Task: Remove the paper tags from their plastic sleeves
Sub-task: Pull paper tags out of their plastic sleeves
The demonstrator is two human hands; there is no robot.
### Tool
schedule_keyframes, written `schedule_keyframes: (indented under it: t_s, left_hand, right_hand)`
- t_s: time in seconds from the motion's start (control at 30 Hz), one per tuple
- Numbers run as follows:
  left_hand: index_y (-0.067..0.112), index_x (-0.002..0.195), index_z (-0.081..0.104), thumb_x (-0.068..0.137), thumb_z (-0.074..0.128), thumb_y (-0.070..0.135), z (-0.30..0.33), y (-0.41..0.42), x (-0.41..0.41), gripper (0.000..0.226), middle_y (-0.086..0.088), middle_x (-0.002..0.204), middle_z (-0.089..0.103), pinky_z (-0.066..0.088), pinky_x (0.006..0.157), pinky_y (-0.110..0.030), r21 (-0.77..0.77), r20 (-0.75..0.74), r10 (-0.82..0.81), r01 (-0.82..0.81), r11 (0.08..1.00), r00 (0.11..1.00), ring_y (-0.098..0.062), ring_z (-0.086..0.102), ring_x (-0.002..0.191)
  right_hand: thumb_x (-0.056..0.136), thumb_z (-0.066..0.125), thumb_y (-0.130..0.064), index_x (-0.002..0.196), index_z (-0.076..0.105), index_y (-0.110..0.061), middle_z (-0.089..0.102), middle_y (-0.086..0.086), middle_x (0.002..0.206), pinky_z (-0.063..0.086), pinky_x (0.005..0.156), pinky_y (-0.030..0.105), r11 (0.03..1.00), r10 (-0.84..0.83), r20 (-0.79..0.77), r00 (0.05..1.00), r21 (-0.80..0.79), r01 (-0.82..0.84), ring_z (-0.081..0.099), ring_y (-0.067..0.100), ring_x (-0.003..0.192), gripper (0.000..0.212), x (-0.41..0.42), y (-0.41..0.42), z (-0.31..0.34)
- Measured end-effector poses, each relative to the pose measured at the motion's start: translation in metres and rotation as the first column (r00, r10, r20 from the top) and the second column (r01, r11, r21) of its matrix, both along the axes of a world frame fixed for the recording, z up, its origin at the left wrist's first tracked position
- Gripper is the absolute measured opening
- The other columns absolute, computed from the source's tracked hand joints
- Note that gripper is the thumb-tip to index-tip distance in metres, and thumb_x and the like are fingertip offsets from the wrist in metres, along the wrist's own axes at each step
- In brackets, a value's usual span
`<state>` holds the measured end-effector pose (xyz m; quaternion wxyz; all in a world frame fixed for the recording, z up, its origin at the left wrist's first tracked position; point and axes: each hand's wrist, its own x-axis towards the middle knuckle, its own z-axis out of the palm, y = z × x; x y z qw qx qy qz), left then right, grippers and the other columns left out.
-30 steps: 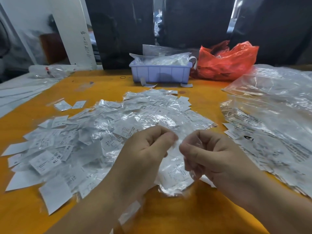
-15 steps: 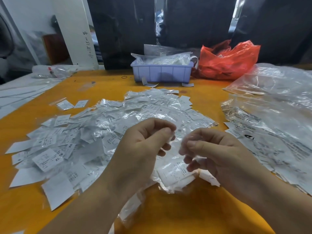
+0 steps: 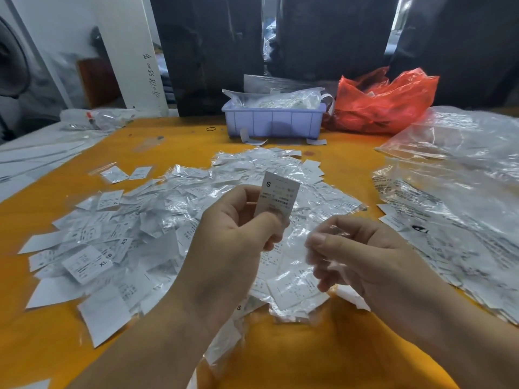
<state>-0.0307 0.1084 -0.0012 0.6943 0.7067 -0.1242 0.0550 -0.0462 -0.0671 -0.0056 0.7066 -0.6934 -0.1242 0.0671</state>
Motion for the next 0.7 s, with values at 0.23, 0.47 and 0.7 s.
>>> schedule_keyframes:
  t_s: [0.23,0.47,0.7]
  left_hand:
    - [0.03,0.089,0.073,0.093,0.061,0.023,-0.0009,0.0008,-0.0005,0.015,0.002,0.073,0.067,0.049,0.057,-0.014,0.035,0.022,-0.004,0.003,0.999,1.0,-0.002,0.053,0.059]
    - [0.034,0.09,0.072,0.08,0.056,0.033,0.0027,-0.0017,-0.0029,0.019,0.012,0.063,0.062,0.044,0.055,-0.012,0.104,0.038,-0.048,0.044,0.994,0.998,0.002,0.053,0.057]
    - [0.024,0.079,0.07,0.082,0.063,0.036,0.0041,-0.0043,-0.0052,0.014,0.012,0.06,0.062,0.041,0.052,-0.01,0.147,0.055,-0.076,0.067,0.987,0.996,0.001,0.051,0.053]
  right_hand:
    - [0.06,0.08,-0.011,0.085,0.067,-0.013,0.069,0.014,0.074,0.052,0.055,0.026,0.993,-0.086,-0.002,0.996,0.08,0.086,0.061,0.02,0.06,0.029,-0.0007,-0.0034,0.0044]
    - [0.065,0.074,-0.008,0.098,0.064,-0.015,0.069,0.015,0.073,0.049,0.053,0.024,0.987,-0.096,0.003,0.995,0.128,0.095,0.058,0.018,0.055,0.035,0.0025,-0.0076,0.0066]
    - [0.066,0.083,-0.008,0.101,0.063,-0.013,0.07,0.013,0.072,0.05,0.054,0.027,0.991,-0.105,0.043,0.994,0.085,0.101,0.06,0.02,0.059,0.04,0.0,-0.0045,0.0081]
